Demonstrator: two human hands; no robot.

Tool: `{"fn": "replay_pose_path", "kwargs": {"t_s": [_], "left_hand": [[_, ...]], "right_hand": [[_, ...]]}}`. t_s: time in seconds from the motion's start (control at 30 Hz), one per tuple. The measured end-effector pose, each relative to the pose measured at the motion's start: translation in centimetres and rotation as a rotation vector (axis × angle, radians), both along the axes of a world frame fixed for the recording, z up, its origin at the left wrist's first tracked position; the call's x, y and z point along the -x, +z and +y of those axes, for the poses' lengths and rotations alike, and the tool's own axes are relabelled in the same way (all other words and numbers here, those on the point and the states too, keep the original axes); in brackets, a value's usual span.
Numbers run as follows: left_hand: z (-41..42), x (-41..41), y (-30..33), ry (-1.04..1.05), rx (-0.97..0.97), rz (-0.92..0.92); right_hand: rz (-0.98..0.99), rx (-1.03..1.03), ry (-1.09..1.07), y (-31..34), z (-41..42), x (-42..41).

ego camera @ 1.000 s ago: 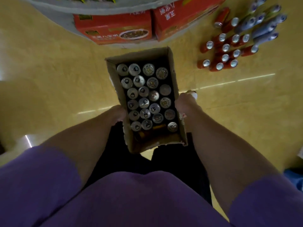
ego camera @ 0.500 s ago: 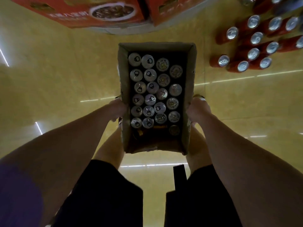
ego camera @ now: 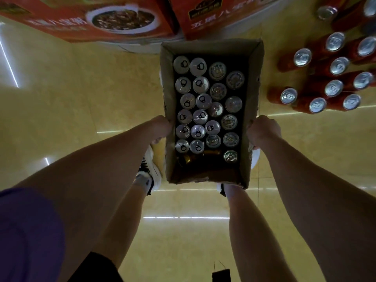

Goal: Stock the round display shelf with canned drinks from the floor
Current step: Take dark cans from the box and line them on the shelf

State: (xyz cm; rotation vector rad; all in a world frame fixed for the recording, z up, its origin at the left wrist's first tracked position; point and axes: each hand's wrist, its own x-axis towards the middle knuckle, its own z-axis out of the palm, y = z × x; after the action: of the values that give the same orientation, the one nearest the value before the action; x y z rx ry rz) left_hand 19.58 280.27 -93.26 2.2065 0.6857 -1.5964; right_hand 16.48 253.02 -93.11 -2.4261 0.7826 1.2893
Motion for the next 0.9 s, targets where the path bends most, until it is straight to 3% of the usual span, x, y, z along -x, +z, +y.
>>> {"fn": "replay_pose_path", "kwargs": {"t_s": [0.23,0.53,0.9], "left_hand": [[0.8,0.2,-4.7,0.030,-0.048,0.014],[0.8,2.0,-2.8,-0.070,-0.068,-0.101],[1.1,3.3,2.9,-0.120,0.151,-0.223]], "right_hand": [[-0.039,0.023,-0.041,-3.7,0.8,-1.6],[-0.113,-0.007,-0.252,-0.3,2.2,1.9],[-0.102,-0.194,-0.507,4.3,8.4,4.8]]}}
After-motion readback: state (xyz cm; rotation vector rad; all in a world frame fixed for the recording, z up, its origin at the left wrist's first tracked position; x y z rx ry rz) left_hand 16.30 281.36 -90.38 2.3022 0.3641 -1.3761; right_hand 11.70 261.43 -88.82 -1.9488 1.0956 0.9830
